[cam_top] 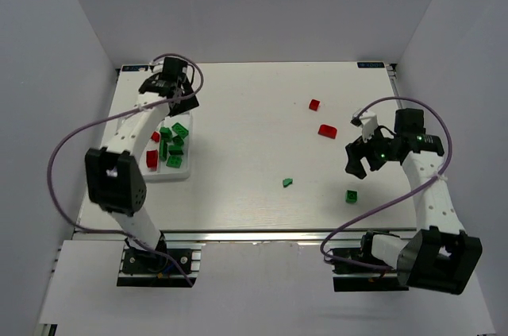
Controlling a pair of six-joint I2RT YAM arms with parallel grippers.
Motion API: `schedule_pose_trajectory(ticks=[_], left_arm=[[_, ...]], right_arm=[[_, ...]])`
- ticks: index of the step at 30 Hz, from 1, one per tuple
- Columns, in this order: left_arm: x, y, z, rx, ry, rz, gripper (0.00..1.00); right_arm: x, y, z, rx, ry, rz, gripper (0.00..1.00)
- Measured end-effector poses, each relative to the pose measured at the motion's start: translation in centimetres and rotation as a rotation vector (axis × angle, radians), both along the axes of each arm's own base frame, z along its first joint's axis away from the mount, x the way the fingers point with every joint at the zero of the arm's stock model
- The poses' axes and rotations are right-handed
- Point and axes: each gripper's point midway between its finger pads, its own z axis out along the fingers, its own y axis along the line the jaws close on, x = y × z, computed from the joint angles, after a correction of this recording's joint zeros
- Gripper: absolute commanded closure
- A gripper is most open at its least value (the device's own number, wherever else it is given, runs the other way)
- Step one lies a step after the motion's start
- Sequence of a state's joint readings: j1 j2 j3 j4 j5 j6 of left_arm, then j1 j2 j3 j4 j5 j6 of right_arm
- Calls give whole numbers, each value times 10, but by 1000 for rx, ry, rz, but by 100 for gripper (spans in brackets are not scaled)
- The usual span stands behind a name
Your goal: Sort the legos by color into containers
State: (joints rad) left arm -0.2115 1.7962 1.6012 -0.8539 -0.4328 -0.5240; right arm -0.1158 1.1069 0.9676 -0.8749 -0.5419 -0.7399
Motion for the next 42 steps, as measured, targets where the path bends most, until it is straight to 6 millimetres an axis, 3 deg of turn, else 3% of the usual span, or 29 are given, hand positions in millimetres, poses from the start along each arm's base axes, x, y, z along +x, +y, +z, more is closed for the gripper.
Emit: schedule_pose_trajectory(ticks=[5,8,13,17,21,29,34,42], left_arm=[[-48,-17,62,-185,-216,-75,2],[-78,-25,87,-281,-327,-110,2],[-120,-31,92,-390,-405,-126,2],[-143,-31,88,-445,-437,-111,2],[-156,-30,91,-479,-471,-93,2],[-168,-29,100,-515,-509,-73,2],[-172,-28,101,-523,-511,-64,2],[-177,-27,104,-534,-522,-57,2]], right_arm=[[-5,-28,-33,-144,140,-75,11],[-18,-35,-43,-185,225,-133,11],[-32,-25,-53,-160,344,-202,13],[-49,-15,-76,-163,475,-246,12],[-64,-18,-99,-197,601,-296,15],[-63,-17,-120,-246,685,-319,21],[-56,-18,-128,-275,702,-335,24],[-45,-23,-137,-305,693,-379,41]])
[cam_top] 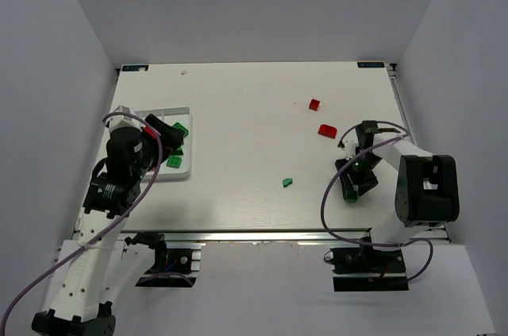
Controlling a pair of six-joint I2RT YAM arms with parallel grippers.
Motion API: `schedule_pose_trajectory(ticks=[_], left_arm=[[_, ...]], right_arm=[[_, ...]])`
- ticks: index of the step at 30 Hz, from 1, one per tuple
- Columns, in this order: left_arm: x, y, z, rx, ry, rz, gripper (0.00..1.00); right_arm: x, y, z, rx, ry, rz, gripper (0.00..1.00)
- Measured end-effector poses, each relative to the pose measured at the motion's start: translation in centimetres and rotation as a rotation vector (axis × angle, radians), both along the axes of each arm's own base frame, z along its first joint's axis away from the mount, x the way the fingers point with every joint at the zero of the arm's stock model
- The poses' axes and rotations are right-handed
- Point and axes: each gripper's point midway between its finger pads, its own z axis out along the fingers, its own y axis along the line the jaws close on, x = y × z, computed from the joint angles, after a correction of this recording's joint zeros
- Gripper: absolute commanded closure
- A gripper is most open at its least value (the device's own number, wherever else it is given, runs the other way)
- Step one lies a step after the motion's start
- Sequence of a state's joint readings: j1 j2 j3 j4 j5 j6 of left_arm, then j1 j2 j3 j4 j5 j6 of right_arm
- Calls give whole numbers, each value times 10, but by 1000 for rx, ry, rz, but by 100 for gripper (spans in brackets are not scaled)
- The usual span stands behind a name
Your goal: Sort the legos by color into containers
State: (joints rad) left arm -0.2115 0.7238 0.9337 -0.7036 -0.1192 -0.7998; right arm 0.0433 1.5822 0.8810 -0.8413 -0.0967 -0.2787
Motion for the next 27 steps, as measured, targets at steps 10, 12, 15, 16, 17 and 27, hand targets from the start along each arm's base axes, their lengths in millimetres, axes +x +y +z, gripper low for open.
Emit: schedule_pose_trajectory(ticks=[10,12,15,16,17,27], left_arm=[[-3,0,18,-15,-58,0,2],[-1,-1,26,-21,-82,-3,2],[0,-2,38,-30,-115,-7,2],[0,-2,42,-33,-126,-10,2],[-1,-2,46,-36,-137,-12,2],[-24,1,108,-85,-301,-15,2]], right_arm=[[5,2,-2,0,9,-7,70],[9,6,0,15,7,2,78],[18,19,10,49,-11,46,87],[24,27,17,68,-29,79,93],[31,36,24,84,-53,117,96],[85,239,153,540,-446,689,100]])
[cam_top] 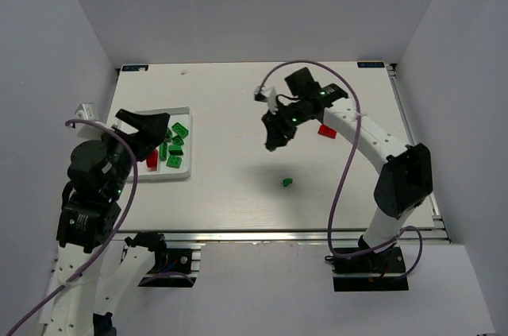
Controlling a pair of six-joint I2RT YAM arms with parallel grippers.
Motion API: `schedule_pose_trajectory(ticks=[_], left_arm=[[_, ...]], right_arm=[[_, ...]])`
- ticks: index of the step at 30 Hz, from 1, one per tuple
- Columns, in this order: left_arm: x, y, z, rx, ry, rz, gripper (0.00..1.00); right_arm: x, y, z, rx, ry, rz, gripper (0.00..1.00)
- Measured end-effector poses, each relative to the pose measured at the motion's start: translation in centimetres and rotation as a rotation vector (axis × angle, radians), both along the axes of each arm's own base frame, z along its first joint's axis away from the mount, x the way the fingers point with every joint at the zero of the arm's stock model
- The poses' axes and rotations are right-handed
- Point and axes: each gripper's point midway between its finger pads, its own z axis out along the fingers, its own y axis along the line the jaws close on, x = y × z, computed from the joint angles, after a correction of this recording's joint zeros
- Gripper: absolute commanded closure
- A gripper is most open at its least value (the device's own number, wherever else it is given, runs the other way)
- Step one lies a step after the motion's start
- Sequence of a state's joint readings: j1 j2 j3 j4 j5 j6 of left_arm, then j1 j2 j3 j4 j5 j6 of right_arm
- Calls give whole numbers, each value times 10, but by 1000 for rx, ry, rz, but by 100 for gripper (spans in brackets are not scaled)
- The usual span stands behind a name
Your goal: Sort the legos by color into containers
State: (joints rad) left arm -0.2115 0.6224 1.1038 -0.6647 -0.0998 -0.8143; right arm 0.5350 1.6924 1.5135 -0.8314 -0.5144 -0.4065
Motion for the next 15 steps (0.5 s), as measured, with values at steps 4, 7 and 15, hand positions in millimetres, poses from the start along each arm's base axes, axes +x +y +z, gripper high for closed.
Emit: schedule_pose_trajectory(ticks=[4,7,15], left_arm=[[-17,4,22,-39,-62,10,2],[-27,7,27,-72,-80,22,2],[-44,12,20,-136,-55,48,2]], right_arm=[[-6,85,24,175,-51,183,100],[-8,138,25,262,-38,234,100],[5,259,5,429,25,202,100]])
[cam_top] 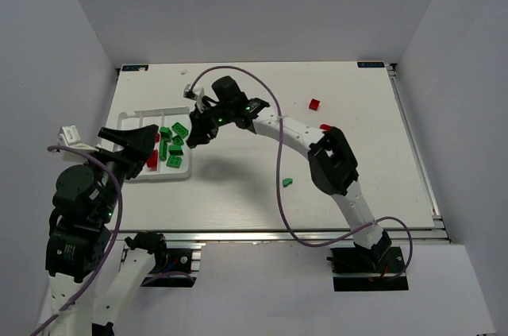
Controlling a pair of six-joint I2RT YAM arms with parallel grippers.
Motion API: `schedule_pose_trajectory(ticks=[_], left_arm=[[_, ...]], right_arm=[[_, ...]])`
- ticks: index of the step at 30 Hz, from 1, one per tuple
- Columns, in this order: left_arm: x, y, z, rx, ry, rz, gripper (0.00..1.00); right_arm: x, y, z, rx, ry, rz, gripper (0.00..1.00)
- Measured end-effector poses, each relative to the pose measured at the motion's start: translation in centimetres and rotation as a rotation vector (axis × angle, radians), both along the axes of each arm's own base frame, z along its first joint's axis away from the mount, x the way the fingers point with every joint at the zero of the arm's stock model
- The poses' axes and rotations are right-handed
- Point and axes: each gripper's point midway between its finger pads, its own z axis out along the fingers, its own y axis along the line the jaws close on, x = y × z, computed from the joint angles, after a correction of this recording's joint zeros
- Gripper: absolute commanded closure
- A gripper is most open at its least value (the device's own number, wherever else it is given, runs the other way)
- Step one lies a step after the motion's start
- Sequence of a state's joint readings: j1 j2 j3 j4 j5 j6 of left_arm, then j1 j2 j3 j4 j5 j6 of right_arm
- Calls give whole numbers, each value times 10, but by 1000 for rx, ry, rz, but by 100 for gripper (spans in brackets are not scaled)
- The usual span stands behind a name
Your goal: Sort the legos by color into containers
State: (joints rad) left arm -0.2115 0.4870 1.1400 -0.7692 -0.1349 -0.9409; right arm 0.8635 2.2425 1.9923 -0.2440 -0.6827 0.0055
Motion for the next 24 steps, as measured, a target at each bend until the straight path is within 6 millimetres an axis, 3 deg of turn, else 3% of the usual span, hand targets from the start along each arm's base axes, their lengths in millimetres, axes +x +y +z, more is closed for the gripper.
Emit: schedule_pose_trajectory(ticks=[5,12,16,24], left_arm=[[-6,4,-9,-8,31,17,2],[-16,8,-16,-24,54,35,2],[-22,11,-16,-37,49,44,2],[-24,11,-18,-40,53,46,2]], right_arm=[[2,42,-17,54,23,-41,100],[4,77,-41,93,25,-113,98],[5,82,-51,82,25,-137,75],[8,84,-50,86,-15,-148,31]])
